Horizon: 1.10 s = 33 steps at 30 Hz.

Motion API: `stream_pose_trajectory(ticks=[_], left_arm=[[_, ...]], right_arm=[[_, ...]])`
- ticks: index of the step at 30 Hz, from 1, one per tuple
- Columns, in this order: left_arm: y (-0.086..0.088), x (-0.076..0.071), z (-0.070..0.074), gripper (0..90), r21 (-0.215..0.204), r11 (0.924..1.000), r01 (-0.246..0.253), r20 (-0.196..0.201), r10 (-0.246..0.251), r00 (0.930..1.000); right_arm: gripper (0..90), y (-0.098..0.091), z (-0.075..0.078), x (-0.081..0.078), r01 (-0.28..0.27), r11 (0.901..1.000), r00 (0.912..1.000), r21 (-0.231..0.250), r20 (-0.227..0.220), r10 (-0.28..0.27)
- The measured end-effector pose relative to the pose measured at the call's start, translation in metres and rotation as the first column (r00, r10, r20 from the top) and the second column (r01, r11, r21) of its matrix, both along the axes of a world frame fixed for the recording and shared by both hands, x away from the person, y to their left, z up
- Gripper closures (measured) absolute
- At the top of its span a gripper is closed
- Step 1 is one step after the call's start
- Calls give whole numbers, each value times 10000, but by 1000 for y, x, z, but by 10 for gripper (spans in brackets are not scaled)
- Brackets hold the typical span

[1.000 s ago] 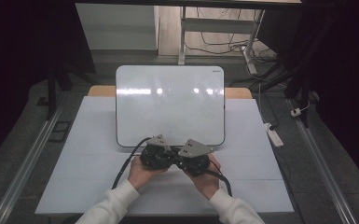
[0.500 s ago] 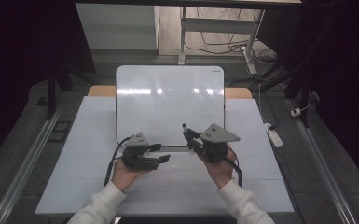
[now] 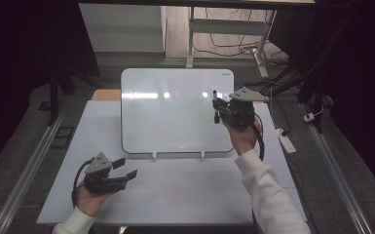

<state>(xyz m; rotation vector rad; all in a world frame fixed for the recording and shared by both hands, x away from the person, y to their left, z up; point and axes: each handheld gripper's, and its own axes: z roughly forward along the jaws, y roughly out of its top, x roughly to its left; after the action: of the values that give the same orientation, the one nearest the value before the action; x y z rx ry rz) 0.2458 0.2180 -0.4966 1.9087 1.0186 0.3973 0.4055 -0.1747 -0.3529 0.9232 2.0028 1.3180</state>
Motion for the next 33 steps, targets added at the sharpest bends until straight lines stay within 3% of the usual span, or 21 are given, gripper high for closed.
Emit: stream_pose_trajectory(ticks=[5,14,27,33], left_arm=[[9,-4,-5,334,153,9996,-232,-64,233,9997],[12,-2,-12,328,527,9979,-365,-135,373,9992],[10,0,-16,329,882,9954,-381,-167,398,9991],[12,0,-17,331,898,9951,-412,-177,430,9989]], right_arm=[[809,-2,5,23,384,9991,9986,157,-364,-378],[809,1,2,59,1027,9946,9910,-153,-847,-1036],[806,-5,-7,100,2016,9790,9671,-310,-1521,-2039],[801,-5,-13,110,2290,9727,9611,-376,-1501,-2321]])
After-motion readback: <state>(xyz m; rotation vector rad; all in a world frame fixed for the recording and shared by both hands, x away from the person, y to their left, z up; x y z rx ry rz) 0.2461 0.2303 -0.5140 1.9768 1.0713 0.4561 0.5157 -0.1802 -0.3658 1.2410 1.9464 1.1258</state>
